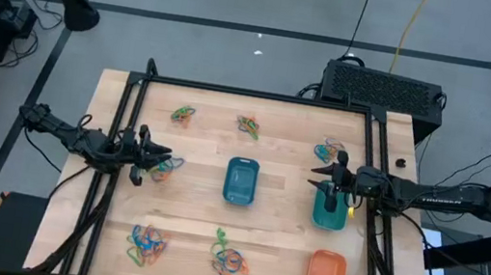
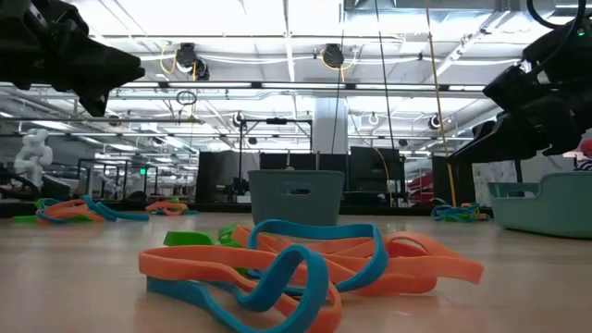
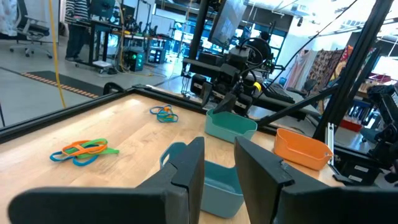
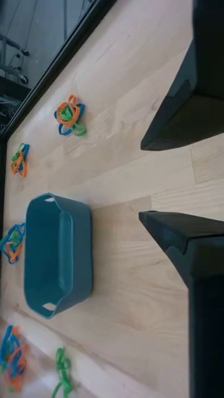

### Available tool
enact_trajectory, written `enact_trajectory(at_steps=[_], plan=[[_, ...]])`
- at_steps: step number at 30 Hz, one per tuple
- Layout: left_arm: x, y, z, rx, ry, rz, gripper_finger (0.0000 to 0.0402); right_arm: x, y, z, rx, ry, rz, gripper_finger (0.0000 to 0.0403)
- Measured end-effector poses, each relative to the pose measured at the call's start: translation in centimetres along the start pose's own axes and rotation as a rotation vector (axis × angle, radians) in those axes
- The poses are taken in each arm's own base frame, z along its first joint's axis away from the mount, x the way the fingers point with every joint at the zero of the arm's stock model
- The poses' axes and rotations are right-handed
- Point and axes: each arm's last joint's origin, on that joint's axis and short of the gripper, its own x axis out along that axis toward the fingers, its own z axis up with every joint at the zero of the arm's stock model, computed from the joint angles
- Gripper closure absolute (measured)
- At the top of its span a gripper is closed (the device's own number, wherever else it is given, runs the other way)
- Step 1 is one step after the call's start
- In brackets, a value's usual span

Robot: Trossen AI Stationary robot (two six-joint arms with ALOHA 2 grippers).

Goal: Sort rubber bands into baskets

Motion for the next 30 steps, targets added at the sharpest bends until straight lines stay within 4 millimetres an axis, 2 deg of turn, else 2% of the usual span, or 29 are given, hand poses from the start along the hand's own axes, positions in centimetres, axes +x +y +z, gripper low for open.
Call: enact_trajectory(at_steps=[3,7,10,12,16,19,22,26,30], plan=[[0.0,0.0,0.0,0.000,0.000,0.000,0.0307,0.0,0.0,0.0,0.071,-0.005,0.001,0.0241],[0.0,0.0,0.0,0.000,0.001,0.000,0.0307,0.0,0.0,0.2,0.285,-0.022,0.007,0.0241],[0.0,0.0,0.0,0.000,0.001,0.000,0.0307,0.0,0.0,1.0,0.399,-0.099,0.021,0.0241],[0.0,0.0,0.0,0.000,0.001,0.000,0.0307,-0.1,-0.1,1.7,0.429,-0.179,0.021,0.0241],[0.0,0.0,0.0,0.000,0.000,0.000,0.0307,-0.3,-0.5,3.0,0.379,-0.289,-0.035,0.0241],[0.0,0.0,0.0,0.000,0.000,0.001,0.0307,-0.3,-0.7,4.4,0.424,-0.303,-0.054,0.0241],[0.0,0.0,0.0,0.000,0.001,0.001,0.0307,-0.3,-0.7,6.6,0.375,-0.326,-0.062,0.0241],[0.0,0.0,0.0,0.000,0.000,0.000,0.0307,-0.4,-1.0,10.7,0.350,-0.392,-0.145,0.0241],[0.0,0.0,0.0,0.000,0.000,0.000,0.0307,-0.4,-1.2,14.4,0.233,-0.368,-0.211,0.0241]])
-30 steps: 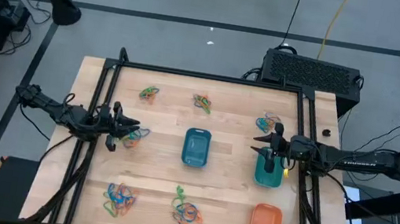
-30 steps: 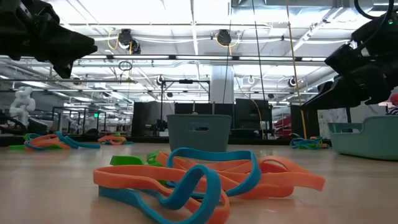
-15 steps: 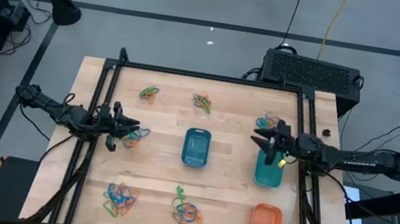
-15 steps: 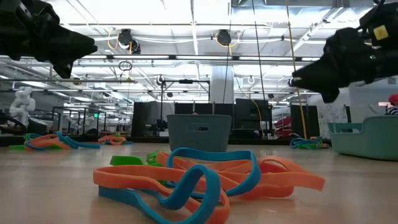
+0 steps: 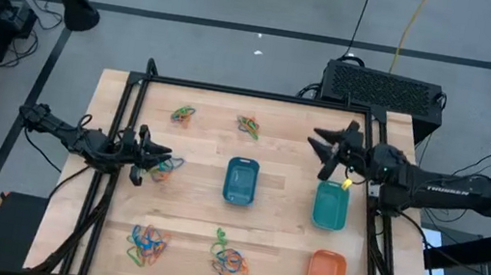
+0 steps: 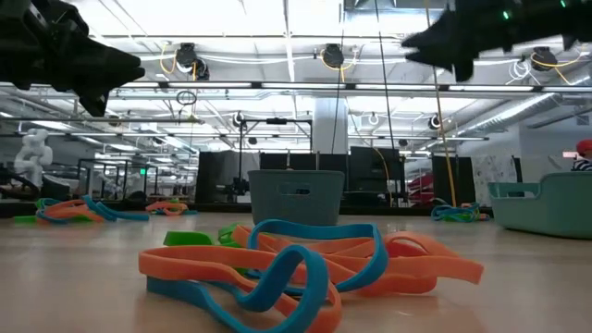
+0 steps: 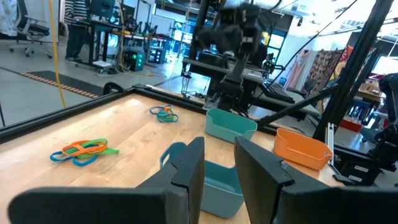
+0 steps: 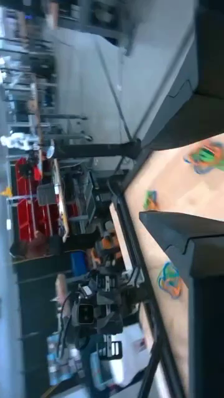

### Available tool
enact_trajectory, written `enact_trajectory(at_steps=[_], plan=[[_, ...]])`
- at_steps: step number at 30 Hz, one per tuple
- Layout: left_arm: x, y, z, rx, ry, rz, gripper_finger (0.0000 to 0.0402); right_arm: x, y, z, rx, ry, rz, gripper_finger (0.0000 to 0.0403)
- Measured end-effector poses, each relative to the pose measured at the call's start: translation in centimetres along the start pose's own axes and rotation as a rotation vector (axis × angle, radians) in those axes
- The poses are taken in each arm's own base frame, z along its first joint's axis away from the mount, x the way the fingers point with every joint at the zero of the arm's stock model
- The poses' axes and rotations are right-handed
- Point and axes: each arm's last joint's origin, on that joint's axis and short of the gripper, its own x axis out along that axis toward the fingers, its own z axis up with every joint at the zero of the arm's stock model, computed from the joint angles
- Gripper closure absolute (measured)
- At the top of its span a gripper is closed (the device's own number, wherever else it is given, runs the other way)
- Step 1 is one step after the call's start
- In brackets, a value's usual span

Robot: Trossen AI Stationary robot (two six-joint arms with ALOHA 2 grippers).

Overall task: Sort rubber bands into baskets
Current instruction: Put the blue rubberband into the blue bin

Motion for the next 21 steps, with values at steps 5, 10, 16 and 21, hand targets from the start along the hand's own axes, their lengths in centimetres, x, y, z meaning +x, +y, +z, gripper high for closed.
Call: enact_trajectory(at_steps=[5,10,16,21], plan=[[0.0,0.0,0.1,-0.004,-0.008,0.000,0.0307,1.8,1.1,2.9,-0.121,-0.017,0.003,0.0241],[-0.1,-0.2,1.1,-0.188,-0.109,-0.015,0.0307,3.5,2.2,4.7,-0.124,-0.028,0.084,0.0241],[-1.0,0.0,4.5,-0.479,-0.454,0.011,0.0307,5.7,3.9,5.8,-0.120,-0.027,0.158,0.0241],[-1.6,-0.3,6.8,-0.462,-0.508,-0.013,0.0307,7.6,5.2,6.4,-0.140,-0.009,0.182,0.0241]])
